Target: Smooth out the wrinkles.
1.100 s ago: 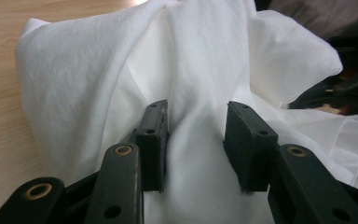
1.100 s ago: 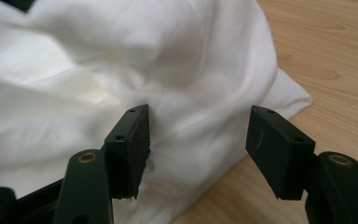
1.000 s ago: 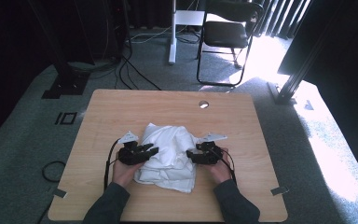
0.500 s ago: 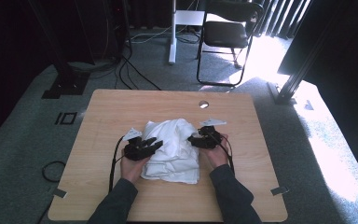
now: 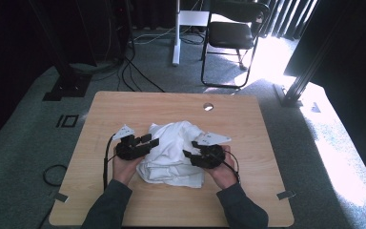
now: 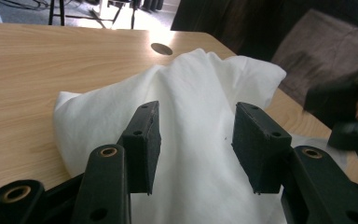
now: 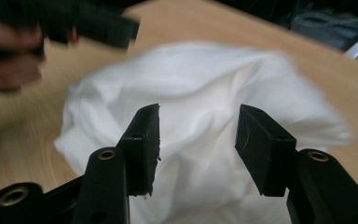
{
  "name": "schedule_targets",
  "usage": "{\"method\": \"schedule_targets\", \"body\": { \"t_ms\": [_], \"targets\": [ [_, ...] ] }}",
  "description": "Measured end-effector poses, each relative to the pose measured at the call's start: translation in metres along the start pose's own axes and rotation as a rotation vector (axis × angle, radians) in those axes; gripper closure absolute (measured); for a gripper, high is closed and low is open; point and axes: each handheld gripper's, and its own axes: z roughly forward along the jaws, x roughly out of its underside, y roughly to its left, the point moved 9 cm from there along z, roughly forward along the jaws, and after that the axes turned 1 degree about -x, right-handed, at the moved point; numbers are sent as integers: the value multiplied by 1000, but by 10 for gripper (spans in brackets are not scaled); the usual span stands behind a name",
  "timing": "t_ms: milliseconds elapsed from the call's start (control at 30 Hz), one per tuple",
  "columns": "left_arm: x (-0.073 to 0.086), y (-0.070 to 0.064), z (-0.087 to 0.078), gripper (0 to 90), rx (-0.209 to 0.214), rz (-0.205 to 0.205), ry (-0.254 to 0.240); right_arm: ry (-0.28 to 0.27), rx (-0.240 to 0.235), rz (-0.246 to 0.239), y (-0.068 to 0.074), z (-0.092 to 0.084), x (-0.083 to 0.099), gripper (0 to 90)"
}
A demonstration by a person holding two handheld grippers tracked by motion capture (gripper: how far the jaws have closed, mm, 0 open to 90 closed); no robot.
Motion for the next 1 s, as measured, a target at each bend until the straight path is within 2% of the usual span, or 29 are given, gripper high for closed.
{"method": "schedule_targets", "body": {
  "t_ms": [33,67,100,133,167,200,367,433,567,600,633,667,733,800,867,933,1000],
  "targets": [
    [1,0,1,526,2,0,7,31,-7,-3,3,6,6,508],
    [3,-1,2,526,2,-1,14,68,19,-16,2,11,13,578],
    [4,-2,3,526,6,5,23,99,53,-34,1,14,19,700],
    [6,-4,5,526,8,10,32,111,60,-36,0,14,23,788],
    [8,-5,6,526,9,17,40,99,71,-24,0,12,24,850],
    [10,-6,8,526,13,21,48,79,84,-17,-1,6,24,861],
    [16,-8,14,525,12,20,68,-51,124,48,-7,-34,23,857],
    [19,-9,16,526,11,30,81,-61,116,81,-8,-45,30,843],
    [24,-10,21,526,9,32,100,11,121,122,-13,-55,57,760],
    [24,-10,21,526,9,32,100,11,121,122,-13,-55,57,760],
    [23,-11,20,526,13,30,95,12,133,125,-16,-57,60,712],
    [23,-11,20,527,13,31,96,-33,138,146,-21,-63,56,612],
    [23,-12,21,527,14,34,96,-85,130,159,-25,-65,42,581],
    [24,-13,22,527,15,34,99,-86,132,126,-25,-56,28,574],
    [25,-14,23,527,17,32,97,-65,121,109,-25,-36,15,571],
    [26,-15,24,527,21,30,101,-26,125,103,-29,-10,8,572],
    [27,-15,25,527,22,32,104,39,112,125,-33,16,9,570]
  ]
}}
